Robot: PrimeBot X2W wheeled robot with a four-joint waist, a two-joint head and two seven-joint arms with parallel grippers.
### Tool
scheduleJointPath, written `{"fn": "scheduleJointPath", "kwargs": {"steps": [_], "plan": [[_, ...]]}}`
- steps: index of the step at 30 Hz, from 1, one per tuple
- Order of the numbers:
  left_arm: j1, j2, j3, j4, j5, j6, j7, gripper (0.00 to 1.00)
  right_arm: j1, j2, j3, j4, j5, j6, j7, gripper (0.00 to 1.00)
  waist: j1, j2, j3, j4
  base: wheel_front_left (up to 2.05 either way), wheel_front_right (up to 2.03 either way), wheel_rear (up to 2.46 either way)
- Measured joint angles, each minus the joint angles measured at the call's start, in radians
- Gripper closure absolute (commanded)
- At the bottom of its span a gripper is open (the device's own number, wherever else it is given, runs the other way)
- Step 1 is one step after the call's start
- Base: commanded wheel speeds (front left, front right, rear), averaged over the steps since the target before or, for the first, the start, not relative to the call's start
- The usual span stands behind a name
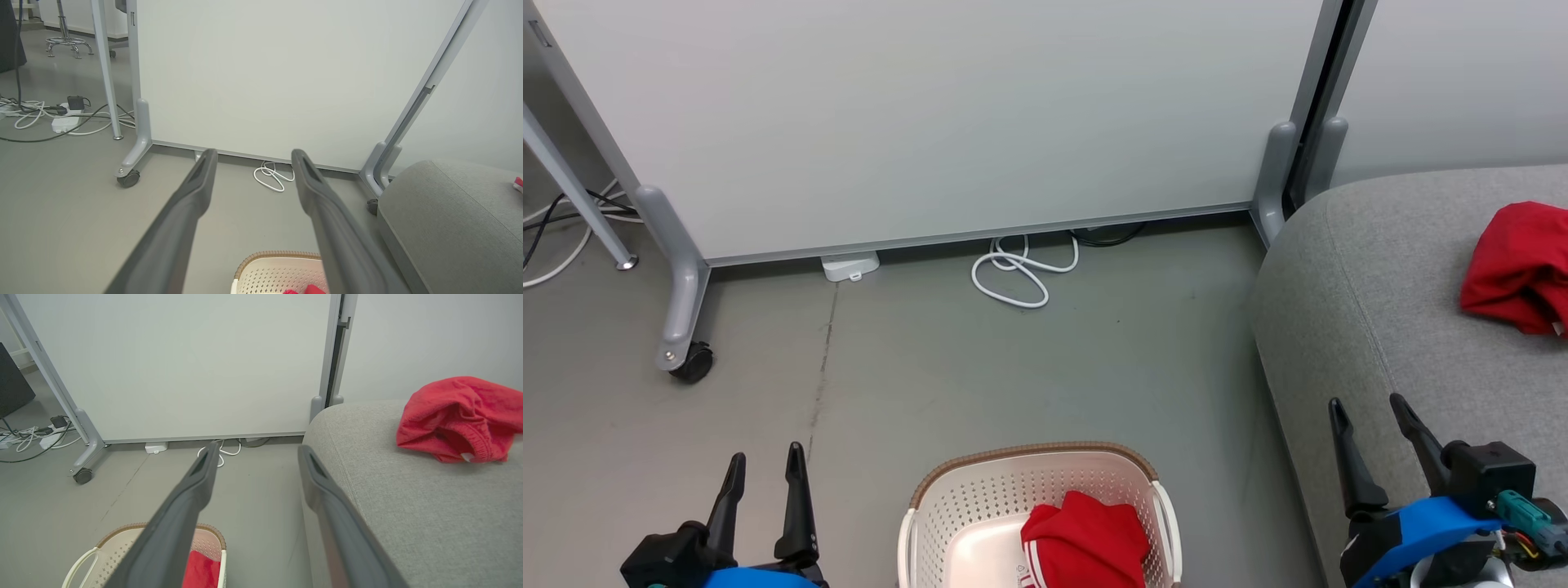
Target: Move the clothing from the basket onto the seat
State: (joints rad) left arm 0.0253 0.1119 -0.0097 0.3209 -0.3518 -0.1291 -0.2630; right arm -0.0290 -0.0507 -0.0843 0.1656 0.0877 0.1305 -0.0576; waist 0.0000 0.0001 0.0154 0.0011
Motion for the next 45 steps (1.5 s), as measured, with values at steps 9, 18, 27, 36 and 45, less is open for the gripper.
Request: {"fn": "scheduleJointPath", "kwargs": {"steps": [9, 18, 27, 36, 45], "plan": [[-0.010, -0.001, -0.019, 0.000, 0.005, 0.000, 0.000, 0.00, -0.007, 0.000, 0.021, -0.010, 0.006, 0.000, -0.001, 0.00, 0.0000, 0.0000, 0.042, -0.018, 0.00, 0.00, 0.00], [-0.105, 0.012, -0.100, 0.054, 0.003, 0.000, 0.000, 0.00, -0.058, 0.000, 0.059, -0.026, 0.015, 0.000, -0.019, 0.00, 0.0000, 0.0000, 0.152, -0.072, 0.00, 0.00, 0.00], [-0.294, 0.053, -0.284, 0.238, -0.045, 0.000, 0.000, 0.00, -0.135, 0.000, 0.107, -0.046, 0.048, 0.000, -0.060, 0.00, 0.0002, 0.0000, 0.322, -0.147, 0.00, 0.00, 0.00], [-0.488, 0.091, -0.435, 0.428, -0.109, 0.000, 0.000, 0.00, -0.188, 0.000, 0.157, -0.049, 0.077, 0.000, -0.100, 0.00, 0.0003, -0.0001, 0.523, -0.224, 0.00, 0.00, 0.00], [-0.636, 0.101, -0.644, 0.560, -0.126, -0.001, 0.025, 0.00, -0.220, 0.000, 0.181, -0.046, 0.091, 0.000, -0.131, 0.00, 0.0003, -0.0001, 0.682, -0.288, 0.00, 0.00, 0.00]]}}
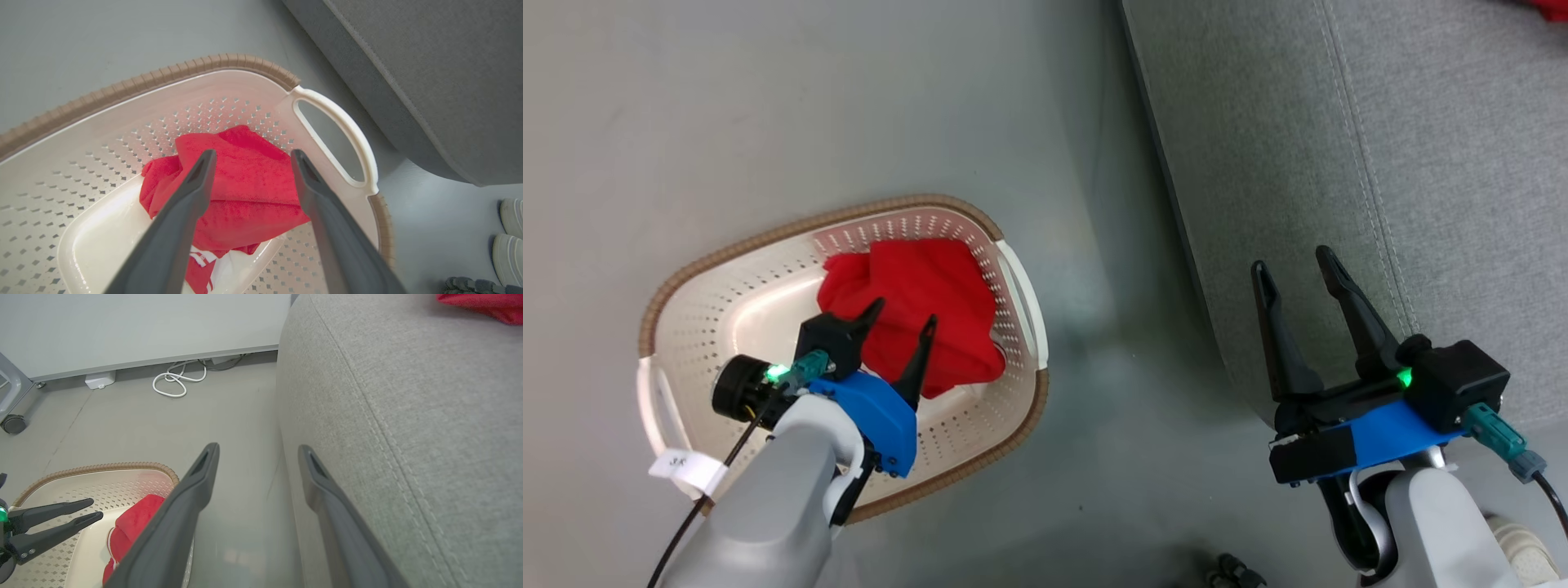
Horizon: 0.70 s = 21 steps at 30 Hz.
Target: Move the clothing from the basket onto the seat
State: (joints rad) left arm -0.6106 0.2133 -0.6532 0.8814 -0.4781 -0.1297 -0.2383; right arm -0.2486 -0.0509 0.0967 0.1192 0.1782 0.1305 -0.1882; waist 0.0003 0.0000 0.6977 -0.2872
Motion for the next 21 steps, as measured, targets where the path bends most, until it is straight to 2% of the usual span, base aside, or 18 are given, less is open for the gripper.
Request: {"fn": "scheduleJointPath", "kwargs": {"steps": [5, 11, 21], "plan": [[-0.067, 0.005, -0.039, 0.080, -0.054, 0.000, 0.035, 0.00, -0.015, 0.000, 0.023, 0.002, 0.009, 0.000, -0.012, 0.00, -0.0001, 0.0000, 0.064, -0.020, 0.00, 0.00, 0.00], [-0.100, -0.014, -0.053, 0.150, -0.140, 0.000, 0.097, 0.00, -0.033, 0.000, 0.040, 0.002, 0.013, 0.000, -0.025, 0.00, -0.0001, 0.0000, 0.123, -0.030, 0.00, 0.00, 0.00], [-0.158, -0.037, -0.067, 0.170, -0.277, 0.000, 0.147, 0.00, -0.055, 0.000, 0.059, -0.005, 0.020, 0.000, -0.042, 0.00, -0.0001, 0.0000, 0.191, -0.040, 0.00, 0.00, 0.00]]}}
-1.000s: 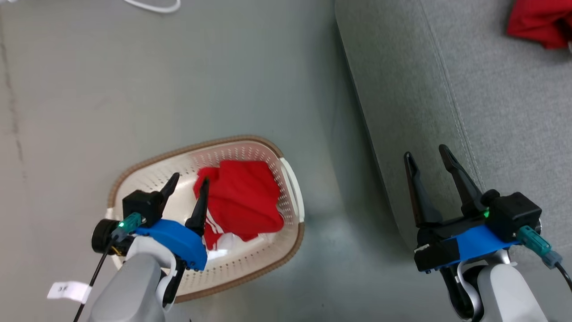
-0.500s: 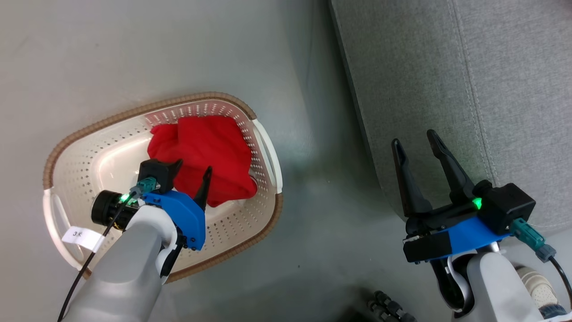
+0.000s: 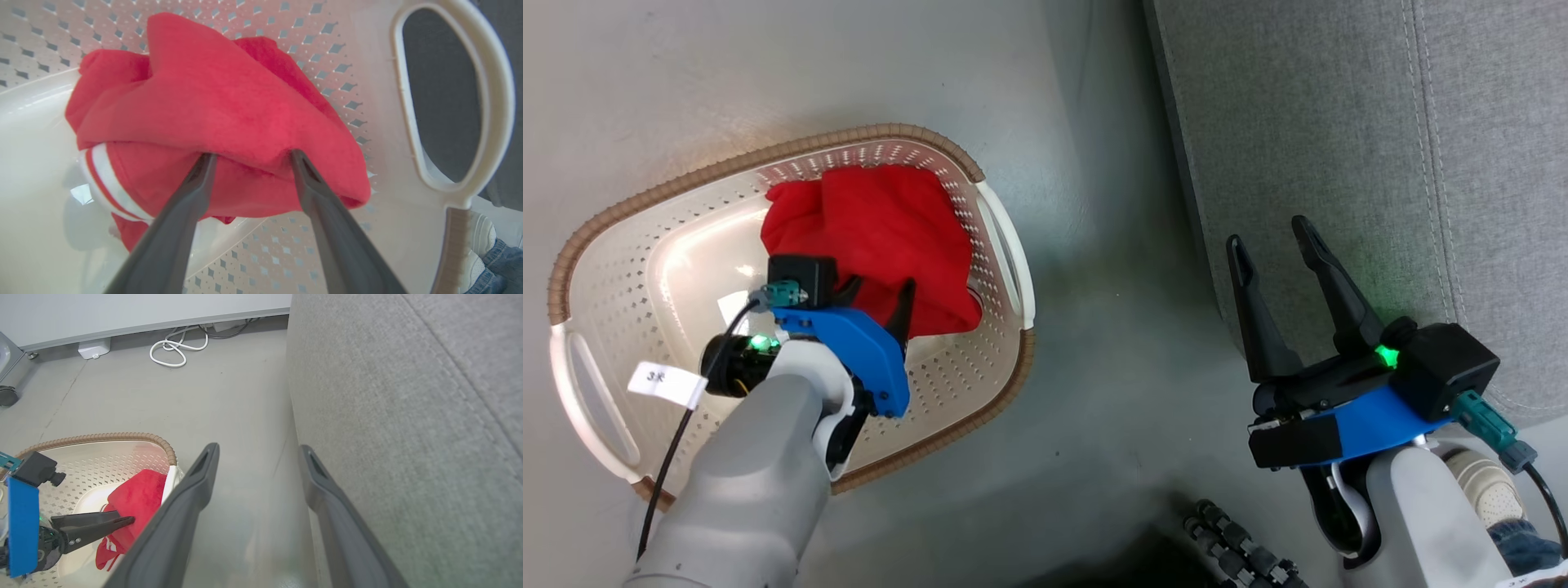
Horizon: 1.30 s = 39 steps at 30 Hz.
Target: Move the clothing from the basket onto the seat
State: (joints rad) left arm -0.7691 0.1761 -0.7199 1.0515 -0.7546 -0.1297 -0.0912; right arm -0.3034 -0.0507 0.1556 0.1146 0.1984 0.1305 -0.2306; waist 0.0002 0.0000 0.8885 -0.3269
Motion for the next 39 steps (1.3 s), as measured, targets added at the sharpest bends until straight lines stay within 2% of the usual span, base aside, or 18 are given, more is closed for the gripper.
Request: {"fn": "scheduleJointPath", "kwargs": {"steps": [5, 12, 13, 14, 15, 29, 39], "plan": [[-0.040, 0.001, 0.009, 0.019, -0.052, 0.000, 0.028, 0.00, -0.001, 0.000, 0.010, -0.001, 0.006, 0.000, -0.006, 0.00, -0.0001, 0.0000, 0.020, -0.012, 0.00, 0.00, 0.00], [-0.080, 0.001, 0.013, 0.079, -0.073, 0.000, 0.039, 0.00, 0.000, 0.000, 0.012, -0.004, 0.010, 0.000, -0.013, 0.00, -0.0001, 0.0000, 0.040, -0.027, 0.00, 0.00, 0.00], [-0.084, -0.002, 0.012, 0.087, -0.073, 0.000, 0.043, 0.53, 0.000, 0.000, 0.012, -0.006, 0.010, 0.000, -0.014, 0.00, -0.0001, 0.0000, 0.041, -0.027, 0.00, 0.00, 0.00], [-0.086, -0.006, 0.008, 0.093, -0.073, 0.000, 0.043, 0.92, 0.000, 0.000, 0.010, -0.007, 0.010, 0.000, -0.015, 0.00, -0.0001, 0.0000, 0.042, -0.027, 0.00, 0.00, 0.00], [-0.090, -0.010, 0.000, 0.096, -0.071, 0.000, 0.043, 1.00, 0.001, 0.000, 0.009, -0.007, 0.010, 0.000, -0.017, 0.00, -0.0001, 0.0000, 0.042, -0.027, 0.00, 0.00, 0.00], [-0.107, -0.013, -0.047, 0.110, -0.075, 0.000, 0.017, 1.00, -0.013, 0.000, 0.022, -0.001, 0.006, 0.000, -0.022, 0.00, -0.0002, 0.0000, 0.025, -0.019, 0.00, 0.00, 0.00], [-0.077, -0.012, -0.093, 0.088, -0.106, 0.000, 0.007, 1.00, -0.023, 0.000, 0.031, 0.045, -0.004, 0.000, -0.025, 0.00, -0.0002, 0.0000, -0.063, 0.002, 0.00, 0.00, 0.00]]}}
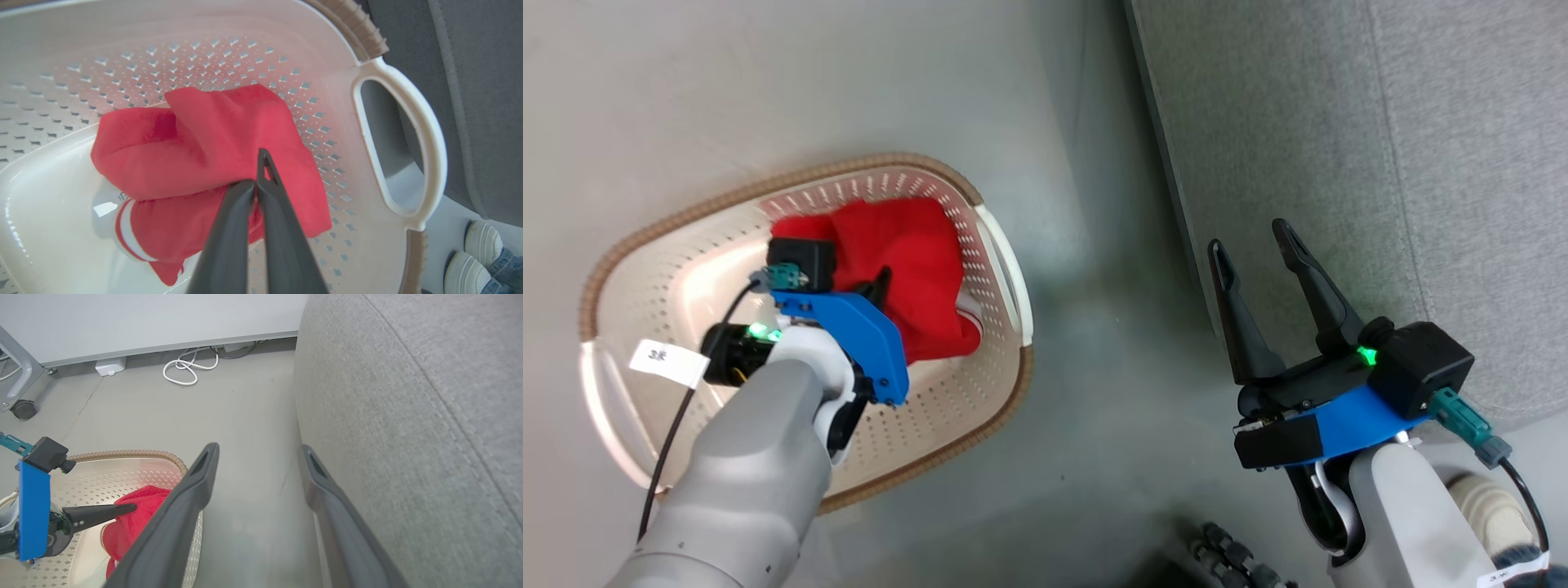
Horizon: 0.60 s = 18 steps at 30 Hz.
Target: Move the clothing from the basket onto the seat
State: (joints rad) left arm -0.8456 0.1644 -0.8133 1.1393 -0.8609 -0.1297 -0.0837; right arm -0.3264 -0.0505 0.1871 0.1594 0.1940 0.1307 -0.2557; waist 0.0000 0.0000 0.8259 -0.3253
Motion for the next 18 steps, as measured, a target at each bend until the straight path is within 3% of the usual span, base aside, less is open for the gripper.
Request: {"fn": "scheduleJointPath", "kwargs": {"steps": [7, 18], "plan": [[0.048, -0.003, -0.059, -0.067, -0.037, 0.000, 0.006, 1.00, -0.002, 0.000, -0.008, 0.037, -0.022, 0.000, 0.008, 0.00, 0.0000, 0.0000, -0.112, 0.032, 0.00, 0.00, 0.00], [0.109, 0.012, -0.258, -0.238, -0.069, 0.000, -0.007, 1.00, 0.062, 0.001, -0.045, 0.068, -0.081, 0.000, 0.061, 0.00, -0.0002, 0.0000, -0.344, 0.108, 0.00, 0.00, 0.00]]}}
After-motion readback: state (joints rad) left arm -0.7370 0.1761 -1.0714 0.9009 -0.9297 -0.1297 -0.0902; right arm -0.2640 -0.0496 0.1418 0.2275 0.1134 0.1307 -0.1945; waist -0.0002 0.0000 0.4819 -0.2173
